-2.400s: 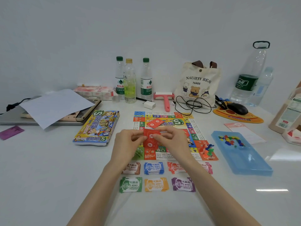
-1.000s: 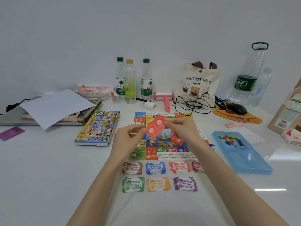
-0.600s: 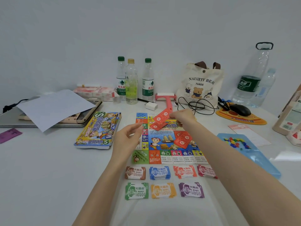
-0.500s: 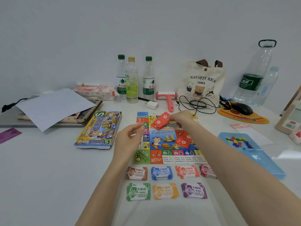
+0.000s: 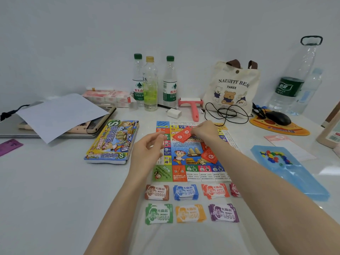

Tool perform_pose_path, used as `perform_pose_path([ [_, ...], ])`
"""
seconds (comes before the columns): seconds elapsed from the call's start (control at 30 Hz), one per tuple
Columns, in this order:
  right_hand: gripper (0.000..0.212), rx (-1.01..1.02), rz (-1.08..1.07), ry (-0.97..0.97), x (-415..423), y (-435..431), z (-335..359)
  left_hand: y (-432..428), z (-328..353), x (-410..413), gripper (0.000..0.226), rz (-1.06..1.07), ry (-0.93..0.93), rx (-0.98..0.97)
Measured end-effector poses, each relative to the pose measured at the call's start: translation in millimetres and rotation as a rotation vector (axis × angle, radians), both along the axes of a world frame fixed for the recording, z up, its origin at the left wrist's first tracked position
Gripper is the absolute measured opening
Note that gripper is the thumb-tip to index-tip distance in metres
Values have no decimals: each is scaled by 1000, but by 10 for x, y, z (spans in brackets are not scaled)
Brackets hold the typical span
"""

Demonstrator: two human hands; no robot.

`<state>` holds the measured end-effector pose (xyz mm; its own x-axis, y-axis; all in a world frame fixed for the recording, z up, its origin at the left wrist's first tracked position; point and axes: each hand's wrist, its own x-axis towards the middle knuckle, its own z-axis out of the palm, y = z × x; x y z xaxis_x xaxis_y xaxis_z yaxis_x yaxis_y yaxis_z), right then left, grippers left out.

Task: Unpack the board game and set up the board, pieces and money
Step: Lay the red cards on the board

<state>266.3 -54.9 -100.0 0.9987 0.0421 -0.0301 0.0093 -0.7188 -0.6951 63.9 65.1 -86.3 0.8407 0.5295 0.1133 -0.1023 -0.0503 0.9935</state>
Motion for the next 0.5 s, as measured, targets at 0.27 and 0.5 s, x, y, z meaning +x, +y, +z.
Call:
perform_pose_path([
  [0.27, 14, -167, -3, -111, -104, 79, 6, -48, 32, -32, 12, -19, -17, 36],
  [0.5, 15, -281, -22, -209, -175, 121, -24, -51, 27, -28, 13, -16, -7, 43],
])
